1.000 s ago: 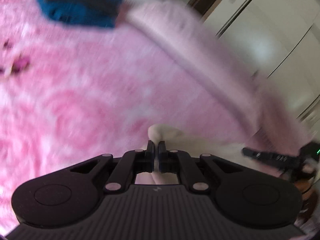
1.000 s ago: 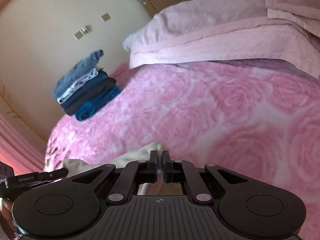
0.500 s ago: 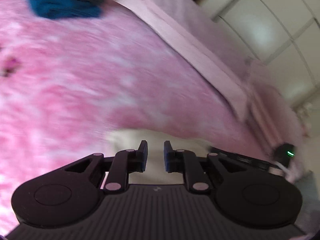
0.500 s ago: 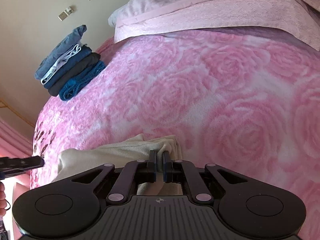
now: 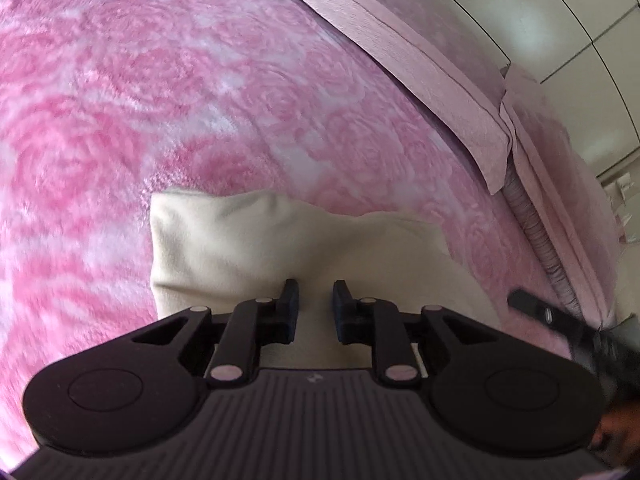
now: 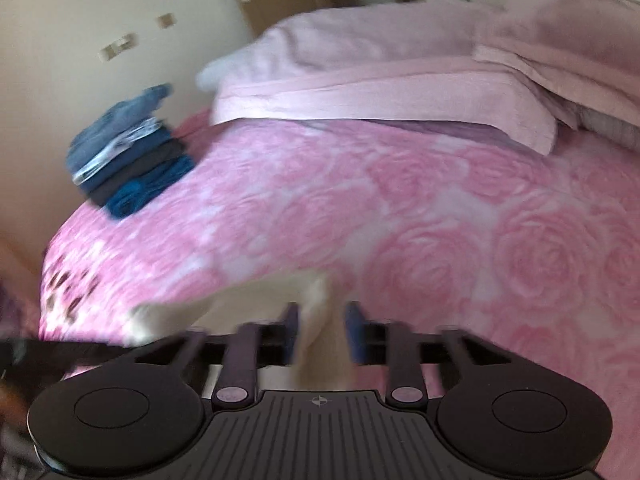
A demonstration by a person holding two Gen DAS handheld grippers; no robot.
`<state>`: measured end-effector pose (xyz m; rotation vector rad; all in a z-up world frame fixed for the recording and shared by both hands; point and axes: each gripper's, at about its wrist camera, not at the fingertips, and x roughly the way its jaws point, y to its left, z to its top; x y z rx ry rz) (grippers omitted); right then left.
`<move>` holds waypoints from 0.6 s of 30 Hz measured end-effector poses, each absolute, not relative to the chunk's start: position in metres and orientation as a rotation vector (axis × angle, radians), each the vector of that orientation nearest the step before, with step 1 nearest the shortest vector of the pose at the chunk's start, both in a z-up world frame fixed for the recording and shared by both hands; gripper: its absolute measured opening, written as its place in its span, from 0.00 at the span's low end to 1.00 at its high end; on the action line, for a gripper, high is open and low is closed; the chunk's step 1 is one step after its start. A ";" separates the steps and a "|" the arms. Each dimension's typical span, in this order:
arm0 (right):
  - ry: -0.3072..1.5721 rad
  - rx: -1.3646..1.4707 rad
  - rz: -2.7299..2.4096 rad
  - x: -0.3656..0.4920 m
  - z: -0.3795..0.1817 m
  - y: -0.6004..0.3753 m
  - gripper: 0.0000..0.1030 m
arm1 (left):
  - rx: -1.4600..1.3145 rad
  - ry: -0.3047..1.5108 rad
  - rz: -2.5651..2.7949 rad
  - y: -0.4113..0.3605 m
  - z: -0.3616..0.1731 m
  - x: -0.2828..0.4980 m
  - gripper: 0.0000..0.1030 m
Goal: Fold clothes
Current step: 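Press the folded sweater flat with both grippers and release it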
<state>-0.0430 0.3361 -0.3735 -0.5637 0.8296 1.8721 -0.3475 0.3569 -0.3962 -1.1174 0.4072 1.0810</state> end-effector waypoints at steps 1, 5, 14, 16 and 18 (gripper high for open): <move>0.811 -0.595 1.872 -0.050 -0.381 0.333 0.16 | -1.110 0.411 1.087 0.357 -0.396 -0.346 0.17; 0.734 -0.718 1.870 -0.079 -0.413 0.319 0.16 | -1.037 0.462 1.143 0.358 -0.402 -0.340 0.03; 0.727 -0.676 1.882 -0.083 -0.412 0.312 0.16 | -0.998 0.468 1.174 0.336 -0.378 -0.344 0.05; 0.739 -0.664 1.895 -0.079 -0.407 0.311 0.16 | -0.985 0.452 1.155 0.318 -0.362 -0.344 0.04; 0.750 -0.662 1.902 -0.077 -0.405 0.311 0.16 | -0.962 0.448 1.127 0.300 -0.348 -0.336 0.04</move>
